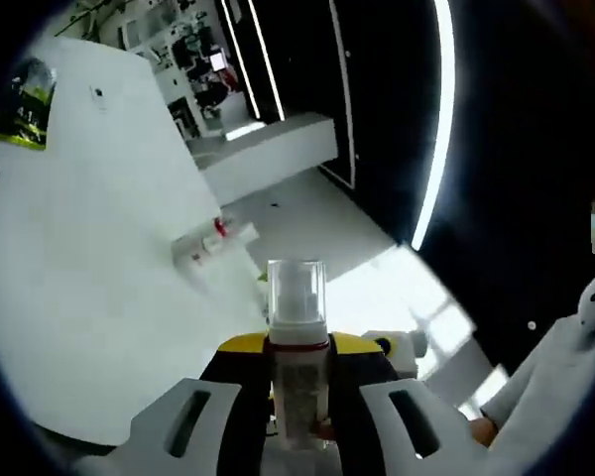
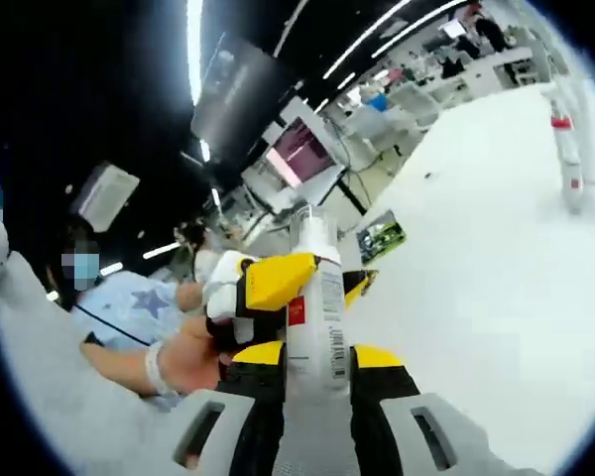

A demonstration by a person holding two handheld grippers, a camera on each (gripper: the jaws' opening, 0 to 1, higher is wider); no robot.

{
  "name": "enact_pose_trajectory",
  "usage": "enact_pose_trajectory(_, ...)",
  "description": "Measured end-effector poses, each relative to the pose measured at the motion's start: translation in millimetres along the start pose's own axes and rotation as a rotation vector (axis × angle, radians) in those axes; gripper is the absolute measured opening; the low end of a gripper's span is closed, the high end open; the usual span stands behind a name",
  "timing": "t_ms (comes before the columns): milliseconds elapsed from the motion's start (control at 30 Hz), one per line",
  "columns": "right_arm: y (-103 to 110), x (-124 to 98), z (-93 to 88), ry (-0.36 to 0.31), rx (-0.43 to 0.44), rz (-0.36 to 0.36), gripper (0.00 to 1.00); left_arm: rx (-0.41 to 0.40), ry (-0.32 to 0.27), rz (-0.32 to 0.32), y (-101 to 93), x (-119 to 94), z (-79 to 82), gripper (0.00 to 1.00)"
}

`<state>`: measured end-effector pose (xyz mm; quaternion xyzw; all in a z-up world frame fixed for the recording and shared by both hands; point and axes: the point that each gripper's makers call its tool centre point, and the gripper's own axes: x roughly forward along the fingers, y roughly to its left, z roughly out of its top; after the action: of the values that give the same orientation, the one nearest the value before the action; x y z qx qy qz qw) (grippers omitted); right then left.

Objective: Arrange the skincare products in the storage area until every visible bottle or jar stands upright without overlapping.

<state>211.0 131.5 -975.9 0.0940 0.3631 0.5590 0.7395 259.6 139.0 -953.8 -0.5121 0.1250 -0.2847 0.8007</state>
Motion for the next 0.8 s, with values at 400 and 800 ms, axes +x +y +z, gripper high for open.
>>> enact_pose_trajectory(400, -12, 18, 3.6, 0.110, -0.336, -0.221, 0.22, 0.091, 0.033, 0.107, 13.0, 2, -9.4, 0.16)
enact_pose_trajectory(800, -20, 18, 5.2, 0.135, -0.377, -0.248, 0.18, 0.178, 0.056, 0.174, 21.5, 3, -11.4, 0.16)
